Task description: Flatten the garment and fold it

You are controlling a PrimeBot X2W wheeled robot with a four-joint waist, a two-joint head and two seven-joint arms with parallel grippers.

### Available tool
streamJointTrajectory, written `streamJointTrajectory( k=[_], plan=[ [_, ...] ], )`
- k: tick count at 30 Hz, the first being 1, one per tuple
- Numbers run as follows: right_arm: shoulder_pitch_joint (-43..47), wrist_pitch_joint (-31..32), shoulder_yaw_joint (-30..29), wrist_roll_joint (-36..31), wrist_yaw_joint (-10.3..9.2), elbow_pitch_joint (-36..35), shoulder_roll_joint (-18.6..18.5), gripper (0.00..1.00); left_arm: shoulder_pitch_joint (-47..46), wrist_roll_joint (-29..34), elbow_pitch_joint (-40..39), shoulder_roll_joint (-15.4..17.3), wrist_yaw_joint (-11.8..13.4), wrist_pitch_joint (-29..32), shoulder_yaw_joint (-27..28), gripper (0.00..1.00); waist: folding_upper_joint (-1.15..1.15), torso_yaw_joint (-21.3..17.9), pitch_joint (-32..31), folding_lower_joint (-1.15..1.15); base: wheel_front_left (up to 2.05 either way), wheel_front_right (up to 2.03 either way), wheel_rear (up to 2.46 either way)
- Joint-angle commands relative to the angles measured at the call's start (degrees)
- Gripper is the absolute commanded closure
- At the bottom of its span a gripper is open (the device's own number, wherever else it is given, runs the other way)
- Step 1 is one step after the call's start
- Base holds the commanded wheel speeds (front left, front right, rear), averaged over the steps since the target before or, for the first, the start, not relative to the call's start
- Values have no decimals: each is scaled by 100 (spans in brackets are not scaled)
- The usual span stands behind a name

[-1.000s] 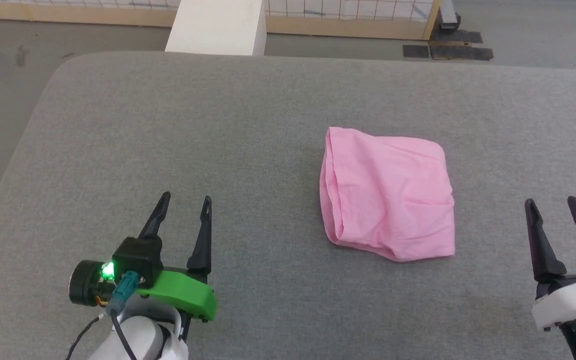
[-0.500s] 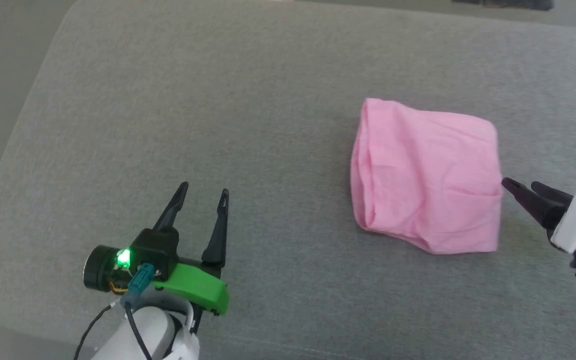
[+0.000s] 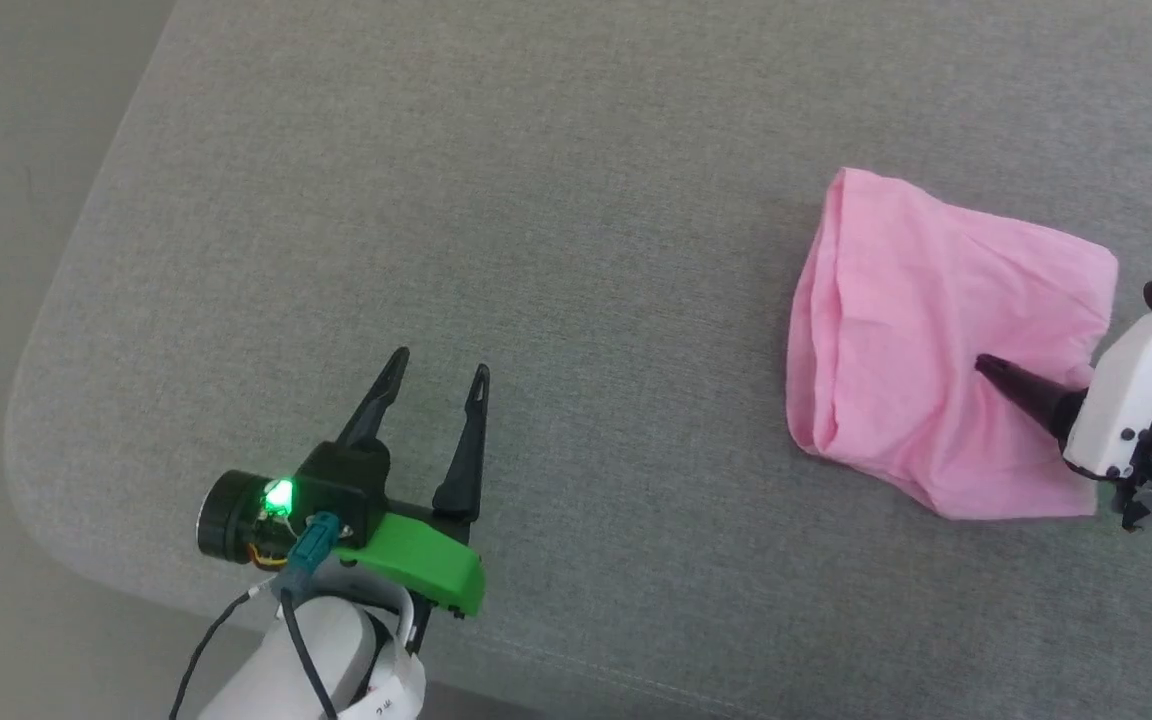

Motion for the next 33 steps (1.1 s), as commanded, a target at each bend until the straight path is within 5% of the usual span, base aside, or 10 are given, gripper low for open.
streamJointTrajectory(
  k=[1, 10, 23, 27, 33],
  plan=[
    [54, -13, 102, -123, 19, 195, 80, 100, -101, 31, 33, -43, -34, -27, 14, 0, 0, 71, 52, 0, 0, 0, 0],
    [29, -548, 956, -368, 19, -104, -497, 100, 54, -1, 241, -98, -102, -27, 6, 0, 0, -119, -281, 0, 0, 0, 0],
    [-835, -558, 3446, -237, 19, -1168, -3166, 100, 253, -70, 100, -9, -185, -27, 84, 0, 0, -1213, -254, 0, 0, 0, 0],
    [-1068, -699, 3599, -235, 19, -992, -3824, 100, 152, -29, -23, -18, -224, -27, 116, 0, 0, -1393, 47, 0, 0, 0, 0],
    [-1068, -1117, 3101, -410, 19, -124, -4269, 100, -33, 61, -182, -19, -289, -27, 138, 0, 0, -1449, 526, 0, 0, 0, 0]
  ],
)
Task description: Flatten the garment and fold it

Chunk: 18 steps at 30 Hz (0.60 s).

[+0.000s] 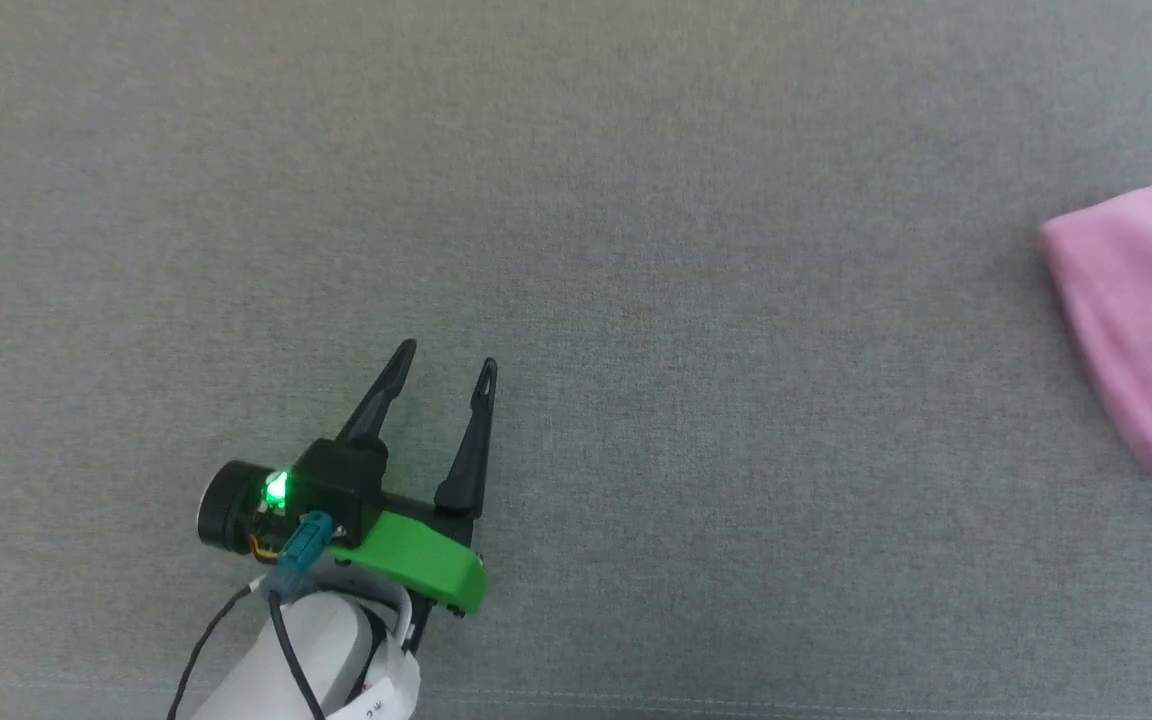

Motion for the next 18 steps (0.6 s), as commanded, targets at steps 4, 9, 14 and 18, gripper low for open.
streamJointTrajectory(
  k=[4, 9, 14, 18],
  plan=[
    [112, -339, -613, -279, -9, 802, -59, 100, -200, 90, -89, 20, -91, -27, -4, 0, 0, -50, 646, 0, 0, 0, 0],
    [294, -679, -1396, -574, -9, 1715, -35, 100, -295, 144, -160, 33, -145, -27, -30, 0, 0, 72, 916, 0, 0, 0, 0],
    [366, -1157, -2121, -990, -9, 2434, -79, 100, -374, 177, -224, 26, -176, -27, -23, 0, 0, 207, 1139, 0, 0, 0, 0],
    [349, -1527, -2473, -1305, -9, 2746, -61, 100, -417, 198, -253, 9, -199, -27, -18, 0, 0, 288, 1247, 0, 0, 0, 0]
  ],
)
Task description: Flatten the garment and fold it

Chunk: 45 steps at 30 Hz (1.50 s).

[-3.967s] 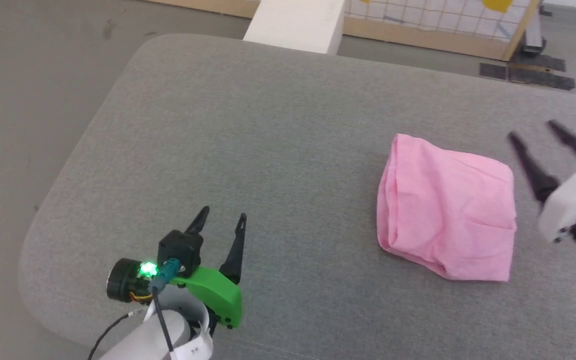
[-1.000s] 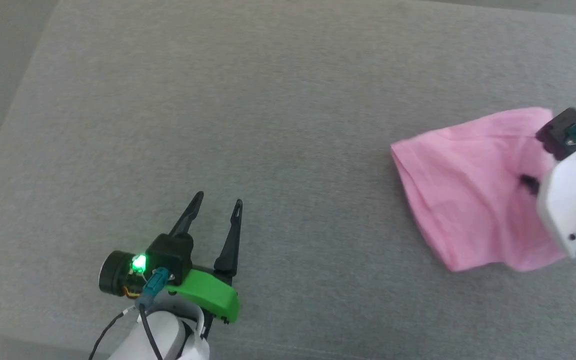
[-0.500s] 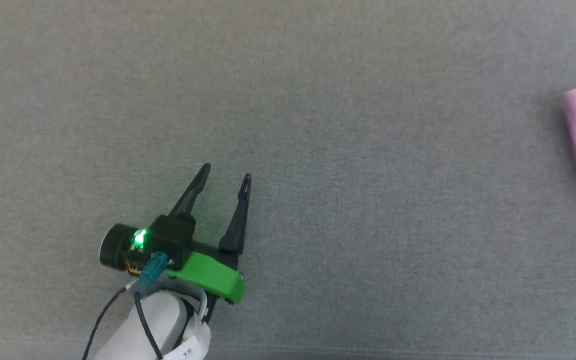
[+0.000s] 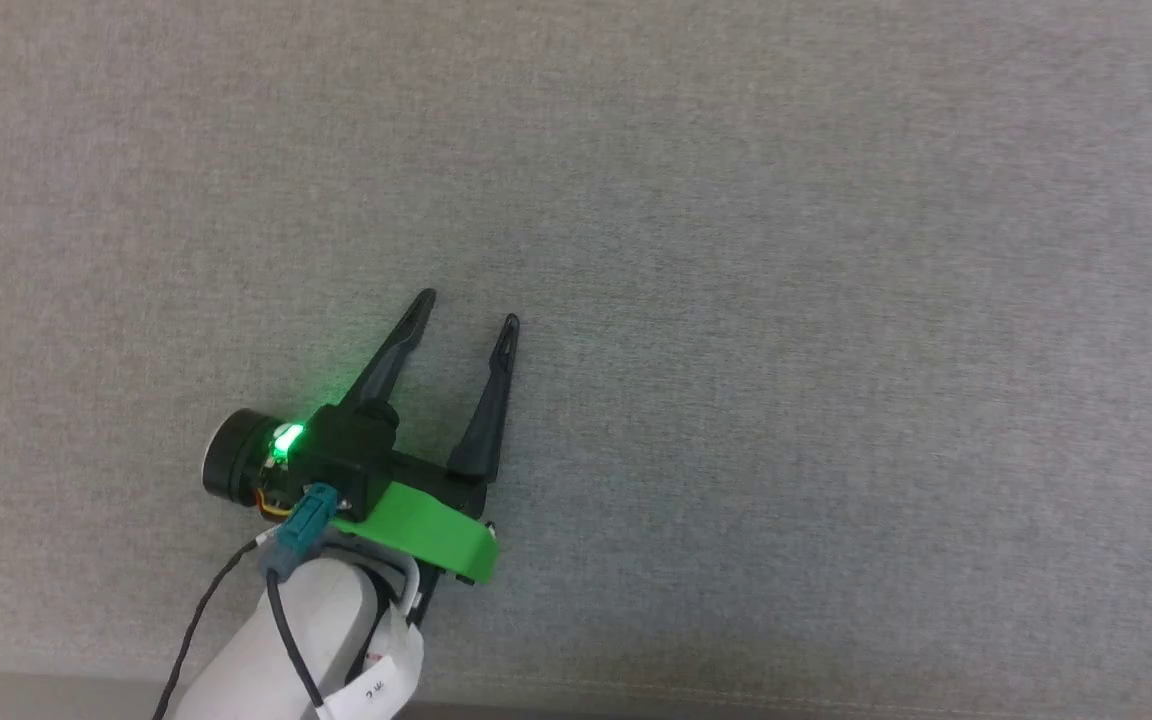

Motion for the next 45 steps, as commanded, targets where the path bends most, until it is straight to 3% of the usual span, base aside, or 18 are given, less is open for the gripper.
streamJointTrajectory(
  k=[1, 6, 8, 17, 26, 30, 36, 45],
  plan=[
    [11, -138, -107, -142, -10, 71, 25, 100, -86, 81, -19, -3, -27, -27, 11, 0, 0, 120, 117, -1, 0, 0, 0],
    [-2, -348, -379, -509, -10, 179, 133, 96, -91, 93, 21, -40, -48, -27, 21, 0, 0, 167, 92, -1, 0, 0, 0],
    [-4, -466, -452, -708, -10, 198, 164, 0, -78, 89, 60, -61, -44, -27, 31, 0, 0, 169, 14, -1, 0, 0, 0],
    [-292, -872, -354, -1187, -10, 24, 404, 0, 102, 36, 313, -144, -33, -27, 104, 0, 0, 17, -812, -1, 0, 0, 0],
    [-957, -1732, 232, -586, -10, -558, 1111, 0, 275, -164, 513, -79, 55, -22, 364, 0, 0, -105, -1887, -1, 0, 0, 0],
    [-1027, -2226, 496, -210, -10, -908, 1523, 0, 346, -305, 521, 20, 191, 39, 584, 0, 0, -115, -2262, -1, 0, 0, 0],
    [-590, -2769, 394, 142, -10, -1447, 2229, 0, 493, -356, 427, 233, 419, 241, 778, 0, 0, -86, -2638, -1, 0, 0, 0],
    [1081, -3329, -299, -290, -10, -2514, 3683, 0, 854, -255, 272, 398, 655, 400, 725, 0, 0, -6, -2899, -1, 0, 0, 0]
  ],
)
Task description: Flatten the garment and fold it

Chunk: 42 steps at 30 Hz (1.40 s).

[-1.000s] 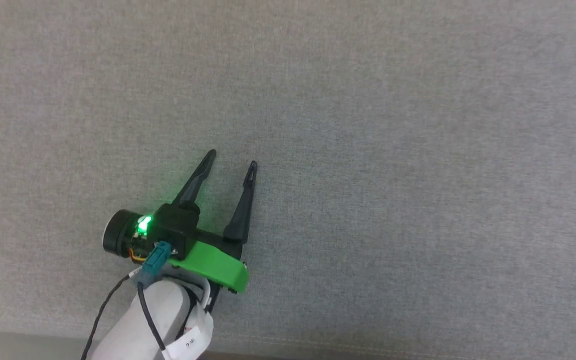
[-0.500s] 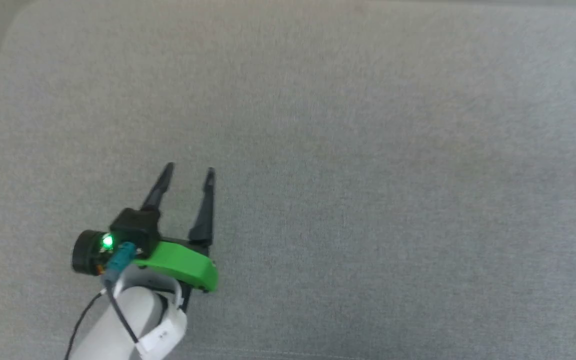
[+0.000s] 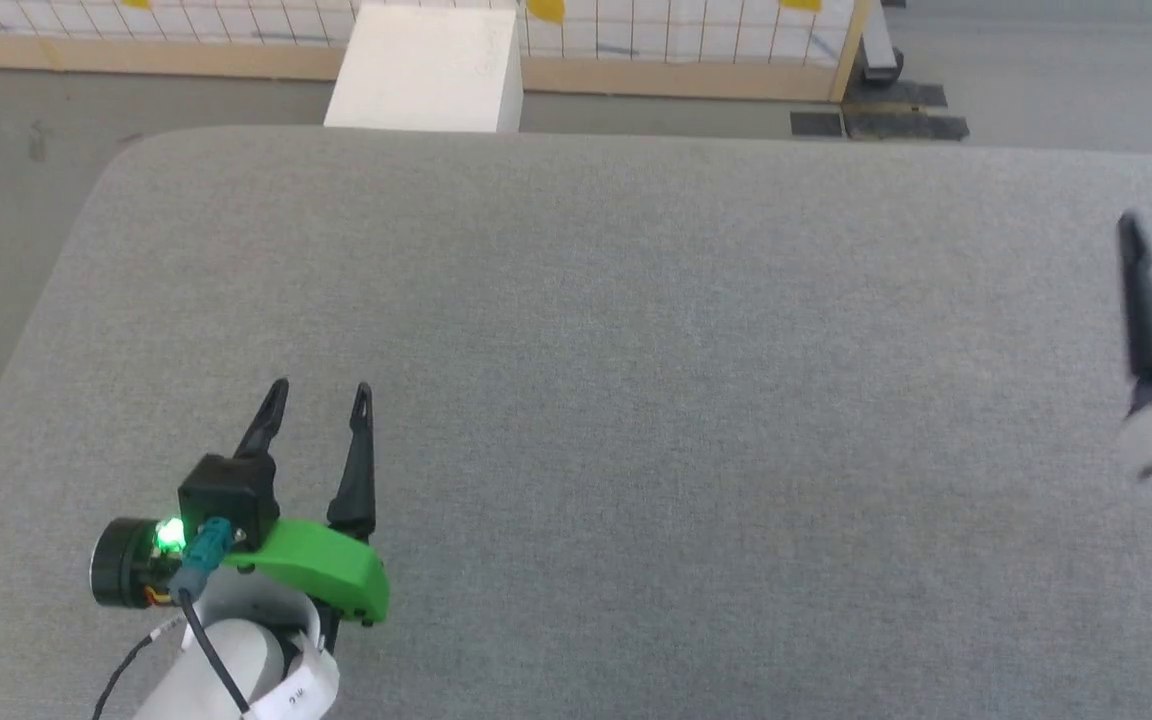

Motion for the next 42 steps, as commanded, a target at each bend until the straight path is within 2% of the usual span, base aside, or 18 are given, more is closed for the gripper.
streamJointTrajectory(
  k=[1, 7, 9, 12, 19, 42],
  plan=[
    [301, -99, -147, -155, -9, -205, 246, 0, 111, 93, -26, 42, 52, 5, -28, 0, 0, 43, -91, 0, 0, 0, 0],
    [1352, -254, -832, -696, -9, -812, 1328, 0, 296, 136, -49, 36, 69, -55, -141, 0, 0, 79, -218, 0, 0, 0, 0],
    [1630, -285, -964, -872, -9, -961, 1595, 0, 354, 149, -35, 33, 74, -86, -171, 0, 0, 79, -257, 0, 0, 0, 0],
    [1935, -293, -1050, -1035, -9, -1098, 1799, 0, 434, 166, -13, 35, 86, -133, -197, 0, 0, 62, -310, 0, 0, 0, 0],
    [2251, -219, -899, -1204, -9, -1235, 1926, 0, 521, 247, 48, 74, 45, -211, -302, 0, 0, 30, -353, 0, 0, 0, 0],
    [2314, -166, -790, -1157, -9, -1340, 1980, 0, 499, 144, 171, 19, 87, -265, -321, 0, 0, 57, -342, 0, 0, 0, 0]
  ],
)
